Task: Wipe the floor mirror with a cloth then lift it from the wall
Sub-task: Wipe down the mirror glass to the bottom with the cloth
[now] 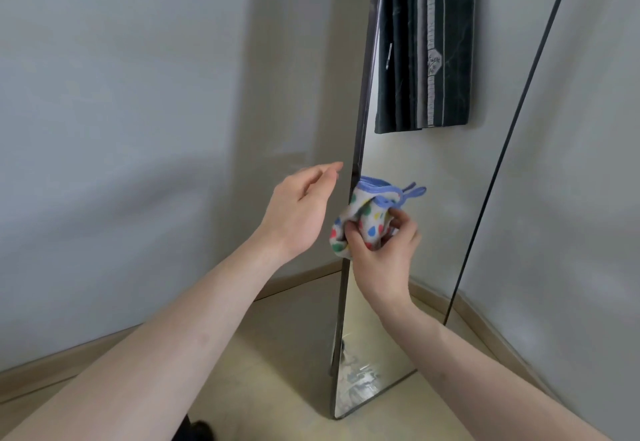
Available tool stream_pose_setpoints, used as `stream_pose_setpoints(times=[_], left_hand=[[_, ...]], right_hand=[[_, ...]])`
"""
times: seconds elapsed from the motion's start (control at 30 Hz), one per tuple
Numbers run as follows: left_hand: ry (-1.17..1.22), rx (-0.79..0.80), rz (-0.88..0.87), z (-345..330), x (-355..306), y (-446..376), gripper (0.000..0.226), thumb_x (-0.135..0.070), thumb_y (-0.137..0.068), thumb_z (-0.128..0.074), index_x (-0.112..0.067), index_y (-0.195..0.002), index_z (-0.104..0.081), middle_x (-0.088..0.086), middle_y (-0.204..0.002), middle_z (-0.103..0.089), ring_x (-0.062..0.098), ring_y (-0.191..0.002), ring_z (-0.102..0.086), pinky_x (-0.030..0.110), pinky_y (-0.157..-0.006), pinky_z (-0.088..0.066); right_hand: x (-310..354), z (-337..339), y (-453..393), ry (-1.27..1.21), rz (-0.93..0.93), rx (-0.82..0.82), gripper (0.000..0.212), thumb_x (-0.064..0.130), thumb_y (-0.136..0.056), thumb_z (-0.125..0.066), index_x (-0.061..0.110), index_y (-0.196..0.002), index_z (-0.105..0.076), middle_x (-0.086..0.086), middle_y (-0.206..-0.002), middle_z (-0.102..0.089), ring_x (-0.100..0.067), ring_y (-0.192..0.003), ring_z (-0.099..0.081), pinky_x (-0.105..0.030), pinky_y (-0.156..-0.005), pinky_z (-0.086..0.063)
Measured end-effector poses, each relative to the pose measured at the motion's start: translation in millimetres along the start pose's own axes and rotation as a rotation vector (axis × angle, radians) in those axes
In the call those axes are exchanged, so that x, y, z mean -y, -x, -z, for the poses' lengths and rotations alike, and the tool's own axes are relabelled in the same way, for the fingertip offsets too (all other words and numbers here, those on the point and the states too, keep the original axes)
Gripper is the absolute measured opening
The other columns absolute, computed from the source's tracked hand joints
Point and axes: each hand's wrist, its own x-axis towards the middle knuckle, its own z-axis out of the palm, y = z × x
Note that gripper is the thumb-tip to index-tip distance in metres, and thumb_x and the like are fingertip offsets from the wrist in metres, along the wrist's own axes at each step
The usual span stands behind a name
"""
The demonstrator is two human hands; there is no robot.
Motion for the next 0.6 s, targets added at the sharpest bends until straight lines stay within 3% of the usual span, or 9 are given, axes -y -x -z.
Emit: stream_pose_setpoints(times=[0.13,0.37,0.53,0.6], left_hand=[[-0.014,-0.036,-0.014,8.0,2.1,2.4,0.036,-0.033,-0.11,-0.043,-0.026,-0.138,-0.064,-0.01,-0.135,-0.067,0.008,-0.127,-0.059,0.025,-0.114,-0.04],[-0.05,-0.039,-0.018,7.7,2.2,5.1,0.035,-0.032,-0.109,-0.044,-0.028,-0.137,-0.065,-0.013,-0.134,-0.067,0.007,-0.128,-0.057,0.024,-0.114,-0.039],[-0.04,-0.031,-0.018,6.3,1.5,4.6,0.035,-0.031,-0.11,-0.044,-0.027,-0.136,-0.065,-0.027,-0.114,-0.068,0.002,-0.124,-0.059,0.012,-0.103,-0.039],[-0.037,-0.033,-0.023,5.7,1.1,4.2,0.035,-0.031,-0.11,-0.044,-0.027,-0.136,-0.065,-0.023,-0.119,-0.069,0.002,-0.124,-0.059,0.012,-0.104,-0.039]], right_hand=[[-4.5,-4.2,-0.3,0.059,0.129,-0.052,0.07,0.031,-0.076,-0.087,0.019,-0.13,-0.044,0.008,-0.12,-0.037,-0.021,-0.117,-0.05,-0.028,-0.097,-0.043],[-78.2,-9.8,50.2,0.301,0.119,0.02,0.081,0.026,-0.062,-0.093,0.016,-0.126,-0.043,0.008,-0.112,-0.037,-0.027,-0.111,-0.045,-0.052,-0.091,-0.05],[-83.4,-9.2,52.6,0.273,0.047,0.0,0.074,0.028,-0.065,-0.092,0.011,-0.12,-0.046,0.008,-0.111,-0.036,-0.028,-0.114,-0.044,-0.051,-0.094,-0.049],[-63.8,-9.8,38.4,0.206,0.044,-0.046,0.074,0.035,-0.066,-0.088,0.013,-0.123,-0.045,0.008,-0.111,-0.035,-0.027,-0.114,-0.045,-0.047,-0.098,-0.047]])
